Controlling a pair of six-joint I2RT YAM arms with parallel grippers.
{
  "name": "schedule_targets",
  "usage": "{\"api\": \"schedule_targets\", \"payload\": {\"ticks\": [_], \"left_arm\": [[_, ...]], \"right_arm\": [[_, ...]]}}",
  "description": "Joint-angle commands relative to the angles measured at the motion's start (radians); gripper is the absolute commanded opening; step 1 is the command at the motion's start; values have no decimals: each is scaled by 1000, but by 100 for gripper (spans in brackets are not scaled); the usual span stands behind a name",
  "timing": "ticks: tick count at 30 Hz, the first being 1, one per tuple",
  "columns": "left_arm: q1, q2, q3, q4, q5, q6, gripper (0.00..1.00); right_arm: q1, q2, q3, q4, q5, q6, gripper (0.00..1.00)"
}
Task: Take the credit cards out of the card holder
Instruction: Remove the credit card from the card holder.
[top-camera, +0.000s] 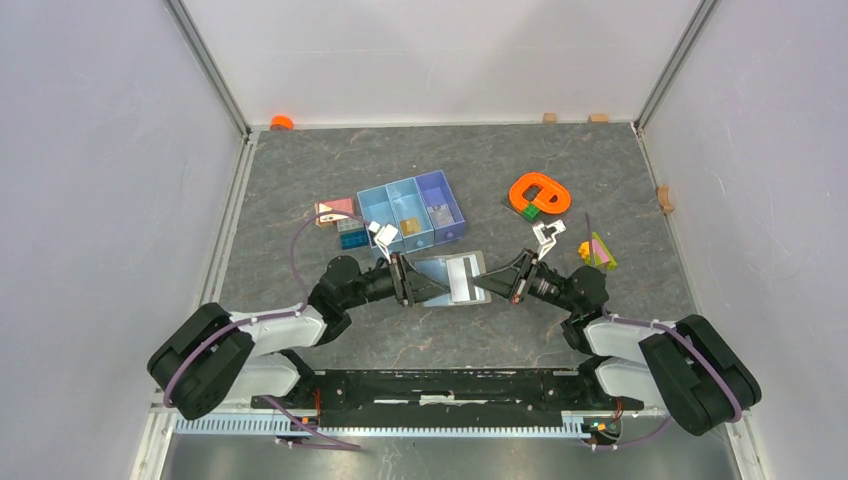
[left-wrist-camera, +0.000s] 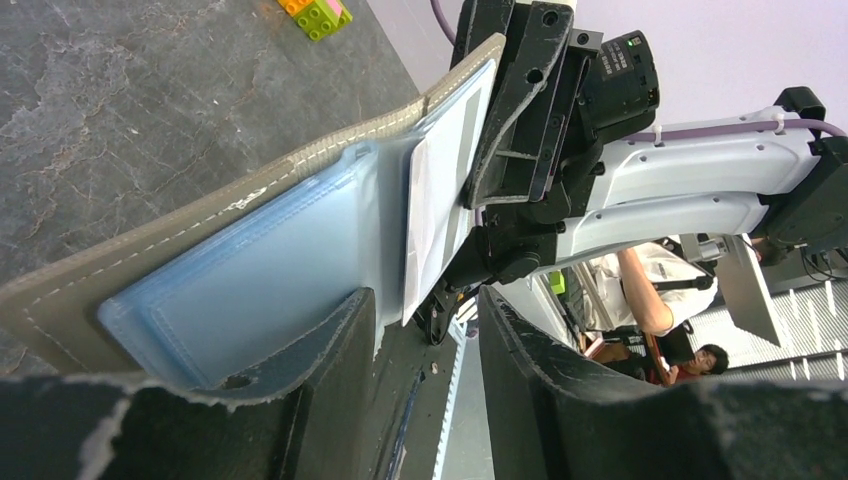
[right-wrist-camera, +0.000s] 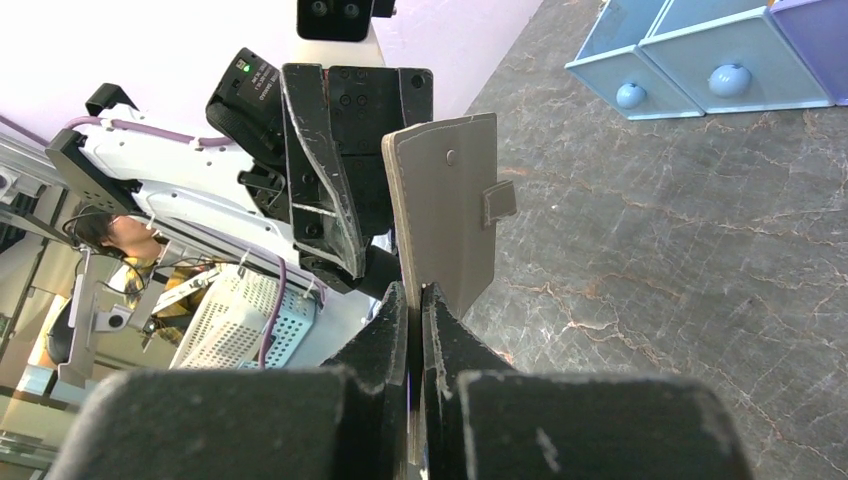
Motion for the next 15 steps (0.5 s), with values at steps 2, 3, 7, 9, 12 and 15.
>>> {"api": "schedule_targets", "payload": {"ticks": [2, 3, 7, 9, 12, 15], "left_arm": [[-4, 37, 42, 88, 12, 37, 48], [-6, 46, 43, 100, 15, 32, 47], [-12, 75, 58, 115, 23, 24, 45], [-14, 96, 66, 133, 29, 16, 44], [-17, 133, 72, 185, 45, -6, 43], [-20, 156, 77, 214, 50, -18, 43]], "right_arm": [[-1, 4, -1, 129, -21, 36, 0], [-1, 4, -1, 128, -21, 37, 0], [1, 11, -2, 138, -24, 43, 0], [1, 17, -2, 151, -25, 51, 0], [2, 25, -4, 172, -28, 63, 0], [3, 34, -6, 197, -32, 77, 0]]}}
